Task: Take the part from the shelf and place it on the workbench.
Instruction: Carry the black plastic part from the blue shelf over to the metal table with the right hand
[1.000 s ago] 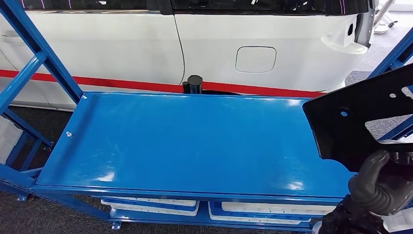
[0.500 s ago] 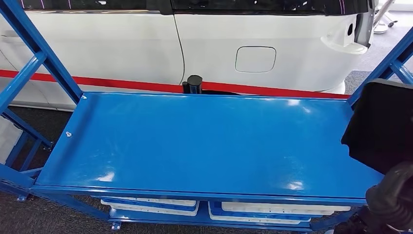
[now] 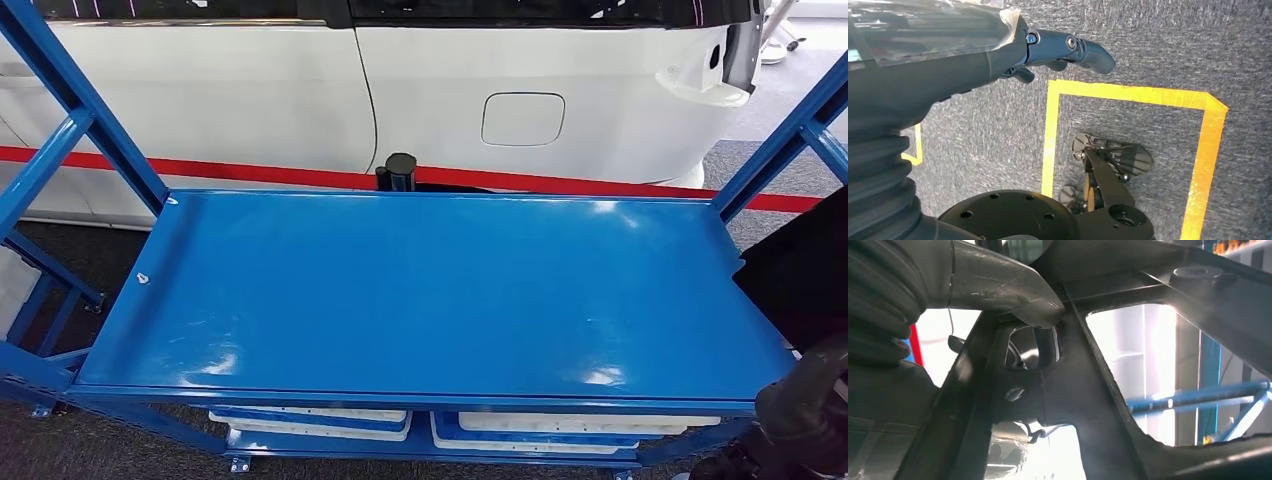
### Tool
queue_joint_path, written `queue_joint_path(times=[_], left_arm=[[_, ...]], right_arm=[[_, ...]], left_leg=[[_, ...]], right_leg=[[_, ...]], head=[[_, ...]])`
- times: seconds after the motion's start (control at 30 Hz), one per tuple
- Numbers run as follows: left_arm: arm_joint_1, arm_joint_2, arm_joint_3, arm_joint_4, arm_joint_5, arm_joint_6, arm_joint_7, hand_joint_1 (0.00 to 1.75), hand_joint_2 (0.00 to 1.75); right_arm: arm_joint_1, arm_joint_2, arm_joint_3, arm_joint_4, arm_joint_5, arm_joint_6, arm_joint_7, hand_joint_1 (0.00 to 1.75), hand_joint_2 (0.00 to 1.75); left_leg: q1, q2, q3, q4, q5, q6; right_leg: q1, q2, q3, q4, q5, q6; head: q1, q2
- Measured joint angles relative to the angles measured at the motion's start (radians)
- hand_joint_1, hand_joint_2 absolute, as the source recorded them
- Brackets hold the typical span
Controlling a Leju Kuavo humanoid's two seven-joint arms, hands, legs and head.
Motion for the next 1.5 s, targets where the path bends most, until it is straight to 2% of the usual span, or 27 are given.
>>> queue_joint_path(times=[0.03, 0.07, 0.13, 0.2, 0.3, 0.37, 0.4, 0.47, 0.5, 0.53, 0.57, 0.6, 0.67, 0.73, 0.83, 0.87, 0.93, 1.0, 1.03, 1.07, 1.1, 1.17, 1.23, 1.3, 1.37, 1.43, 1.5], left_arm=[[0.001, 0.000, 0.002, 0.000, 0.002, -0.003, 0.000, 0.00, 1.75], [0.001, 0.000, 0.004, 0.000, 0.004, -0.007, 0.000, 0.00, 1.75], [0.001, -0.001, 0.007, 0.000, 0.007, -0.013, 0.000, 0.00, 1.75], [0.001, 0.000, 0.012, 0.000, 0.010, -0.015, 0.000, 0.00, 1.75], [0.001, 0.000, 0.018, 0.000, 0.013, -0.014, 0.000, 0.00, 1.75], [0.002, 0.001, 0.020, 0.000, 0.013, -0.015, 0.000, 0.00, 1.75], [0.003, 0.001, 0.020, 0.000, 0.013, -0.016, 0.000, 0.00, 1.75], [0.003, 0.001, 0.021, 0.000, 0.013, -0.017, 0.000, 0.00, 1.75], [0.003, 0.001, 0.021, 0.000, 0.013, -0.018, 0.000, 0.00, 1.75], [0.003, 0.001, 0.021, 0.000, 0.013, -0.018, 0.000, 0.00, 1.75], [0.004, 0.001, 0.021, 0.000, 0.013, -0.018, 0.000, 0.00, 1.75], [0.004, 0.001, 0.021, 0.000, 0.013, -0.018, 0.000, 0.00, 1.75], [0.003, 0.002, 0.021, 0.000, 0.014, -0.021, 0.000, 0.00, 1.75], [0.001, 0.002, 0.022, 0.000, 0.016, -0.026, 0.000, 0.00, 1.75], [0.001, 0.000, 0.023, 0.000, 0.017, -0.029, 0.000, 0.00, 1.75], [0.001, 0.000, 0.023, 0.000, 0.017, -0.029, 0.000, 0.00, 1.75], [0.000, 0.000, 0.023, -0.001, 0.018, -0.029, 0.000, 0.00, 1.75], [0.000, 0.001, 0.024, -0.001, 0.019, -0.029, 0.000, 0.00, 1.75], [0.001, 0.000, 0.024, -0.001, 0.019, -0.029, 0.000, 0.00, 1.75], [0.001, 0.000, 0.024, -0.001, 0.019, -0.030, 0.000, 0.00, 1.75], [0.001, -0.001, 0.024, -0.001, 0.019, -0.030, 0.000, 0.00, 1.75], [0.001, -0.002, 0.024, -0.001, 0.019, -0.033, 0.000, 0.00, 1.75], [0.000, -0.003, 0.024, -0.001, 0.018, -0.042, 0.000, 0.00, 1.75], [-0.001, -0.003, 0.024, -0.001, 0.016, -0.050, -0.001, 0.00, 1.75], [-0.002, -0.002, 0.024, -0.001, 0.015, -0.057, -0.003, 0.00, 1.75], [-0.002, 0.000, 0.024, -0.001, 0.014, -0.062, -0.004, 0.00, 1.75], [-0.002, 0.000, 0.024, -0.002, 0.014, -0.064, -0.004, 0.00, 1.75]], right_arm=[[0.000, 0.000, 0.000, 0.001, 0.001, -0.002, 0.003, 1.75, 1.75], [0.000, 0.000, -0.001, 0.001, 0.003, -0.004, 0.006, 1.75, 1.75], [0.000, 0.000, -0.001, 0.001, 0.008, -0.006, 0.012, 1.75, 1.75], [0.001, 0.000, -0.001, 0.002, 0.010, -0.008, 0.015, 1.75, 1.75], [0.003, 0.000, -0.001, 0.004, 0.012, -0.009, 0.017, 1.75, 1.75], [0.004, 0.001, -0.001, 0.004, 0.014, -0.009, 0.016, 1.75, 1.75], [0.004, 0.001, -0.001, 0.004, 0.015, -0.009, 0.016, 1.75, 1.75], [0.004, 0.002, -0.001, 0.004, 0.016, -0.010, 0.015, 1.75, 1.75], [0.005, 0.003, -0.001, 0.004, 0.016, -0.010, 0.015, 1.75, 1.75], [0.005, 0.003, -0.001, 0.004, 0.016, -0.010, 0.015, 1.75, 1.75], [0.005, 0.003, -0.001, 0.004, 0.016, -0.010, 0.015, 1.75, 1.75], [0.005, 0.003, -0.001, 0.004, 0.017, -0.011, 0.015, 1.75, 1.75], [0.006, 0.003, -0.001, 0.004, 0.020, -0.014, 0.014, 1.75, 1.75], [0.008, 0.003, -0.002, 0.002, 0.024, -0.019, 0.011, 1.75, 1.75], [0.014, 0.003, -0.002, -0.004, 0.027, -0.024, 0.010, 1.75, 1.75], [0.016, 0.003, -0.002, -0.006, 0.027, -0.025, 0.010, 1.75, 1.75], [0.020, 0.003, -0.002, -0.009, 0.027, -0.026, 0.009, 1.75, 1.75], [0.023, 0.002, -0.002, -0.009, 0.027, -0.027, 0.009, 1.75, 1.75], [0.025, 0.002, -0.002, -0.009, 0.027, -0.027, 0.009, 1.75, 1.75], [0.027, 0.002, -0.002, -0.009, 0.027, -0.027, 0.009, 1.75, 1.75], [0.028, 0.002, -0.002, -0.009, 0.027, -0.027, 0.009, 1.75, 1.75], [0.028, 0.002, -0.002, -0.010, 0.027, -0.028, 0.009, 1.75, 1.75], [0.029, 0.001, -0.005, -0.011, 0.025, -0.030, 0.009, 1.75, 1.75], [0.030, -0.001, -0.010, -0.011, 0.019, -0.033, 0.010, 1.75, 1.75], [0.029, -0.003, -0.014, -0.011, 0.012, -0.037, 0.010, 1.75, 1.75], [0.028, -0.004, -0.016, -0.011, 0.009, -0.038, 0.010, 1.75, 1.75], [0.027, -0.005, -0.016, -0.011, 0.009, -0.038, 0.012, 1.75, 1.75]], left_leg=[[0.001, 0.004, -0.001, 0.000, 0.000, -0.001], [0.002, 0.007, -0.001, 0.001, 0.000, -0.003], [0.006, 0.009, -0.002, 0.009, -0.003, -0.012], [0.006, 0.008, -0.007, 0.021, -0.009, -0.027], [0.002, 0.005, -0.018, 0.035, -0.010, -0.045], [0.007, 0.005, -0.033, 0.056, -0.031, -0.054], [0.009, 0.004, -0.049, 0.091, -0.062, -0.058], [0.010, 0.004, -0.097, 0.210, -0.147, -0.063], [0.011, 0.004, -0.119, 0.270, -0.177, -0.065], [0.011, 0.004, -0.129, 0.306, -0.188, -0.065], [0.011, 0.004, -0.121, 0.308, -0.180, -0.064], [0.011, 0.004, -0.093, 0.270, -0.156, -0.062], [0.010, 0.004, -0.002, 0.130, -0.102, -0.055], [0.005, 0.002, 0.052, 0.039, -0.078, -0.047], [-0.001, 0.005, 0.045, 0.024, -0.063, -0.030], [-0.001, 0.007, 0.038, 0.020, -0.054, -0.021], [0.000, 0.013, 0.020, 0.014, -0.034, -0.005], [-0.004, 0.017, -0.001, 0.014, -0.019, 0.001], [-0.006, 0.019, -0.011, 0.015, -0.012, 0.002], [-0.009, 0.020, -0.020, 0.016, -0.005, 0.002], [-0.010, 0.021, -0.027, 0.017, 0.000, 0.001], [-0.012, 0.021, -0.036, 0.020, 0.010, -0.003], [-0.016, 0.021, -0.041, 0.023, 0.019, -0.011], [-0.019, 0.021, -0.045, 0.026, 0.028, -0.020], [-0.016, 0.017, -0.053, 0.037, 0.019, -0.030], [-0.011, 0.011, -0.081, 0.102, -0.044, -0.042], [-0.003, 0.008, -0.126, 0.226, -0.129, -0.055]], right_leg=[[-0.003, -0.001, -0.015, 0.030, -0.003, 0.007], [-0.007, -0.003, -0.010, 0.020, 0.012, 0.020], [-0.020, -0.011, 0.053, -0.110, 0.072, 0.049], [-0.024, -0.016, 0.106, -0.214, 0.120, 0.058], [-0.024, -0.010, 0.099, -0.225, 0.126, 0.030], [-0.030, -0.009, 0.089, -0.225, 0.131, 0.011], [-0.031, -0.010, 0.083, -0.226, 0.137, 0.000], [-0.027, -0.012, 0.069, -0.225, 0.147, -0.014], [-0.024, -0.012, 0.061, -0.224, 0.153, -0.017], [-0.022, -0.013, 0.055, -0.224, 0.158, -0.018], [-0.021, -0.013, 0.049, -0.224, 0.162, -0.016], [-0.020, -0.013, 0.045, -0.224, 0.167, -0.015], [-0.018, -0.012, 0.039, -0.223, 0.175, -0.007], [-0.014, -0.012, 0.036, -0.223, 0.184, 0.006], [-0.014, -0.014, 0.030, -0.226, 0.197, 0.029], [-0.014, -0.014, 0.021, -0.216, 0.188, 0.032], [-0.013, -0.014, -0.014, -0.138, 0.129, 0.024], [-0.011, -0.014, -0.056, -0.008, 0.055, 0.016], [-0.010, -0.014, -0.064, 0.040, 0.036, 0.018], [-0.010, -0.014, -0.054, 0.052, 0.034, 0.023], [-0.010, -0.014, -0.023, 0.024, 0.047, 0.030], [-0.006, -0.015, 0.082, -0.123, 0.080, 0.035], [0.002, -0.015, 0.157, -0.241, 0.094, 0.025], [0.008, -0.015, 0.163, -0.265, 0.099, 0.015], [-0.004, -0.015, 0.150, -0.267, 0.108, 0.000], [-0.014, -0.018, 0.137, -0.270, 0.122, -0.020], [-0.012, -0.019, 0.122, -0.268, 0.136, -0.028]], head=[[0.000, 0.000], [0.000, 0.000], [0.001, 0.000], [0.002, 0.000], [-0.002, 0.000], [-0.006, 0.000], [-0.008, 0.000], [-0.011, 0.000], [-0.012, 0.000], [-0.012, 0.000], [-0.013, 0.000], [-0.013, 0.000], [-0.014, 0.000], [-0.015, 0.000], [-0.015, 0.000], [-0.014, 0.000], [-0.011, 0.000], [-0.009, 0.000], [-0.009, 0.000], [-0.009, 0.000], [-0.009, 0.000], [-0.009, 0.000], [-0.009, 0.000], [-0.011, 0.000], [-0.012, 0.000], [-0.016, 0.000], [-0.021, 0.000]])
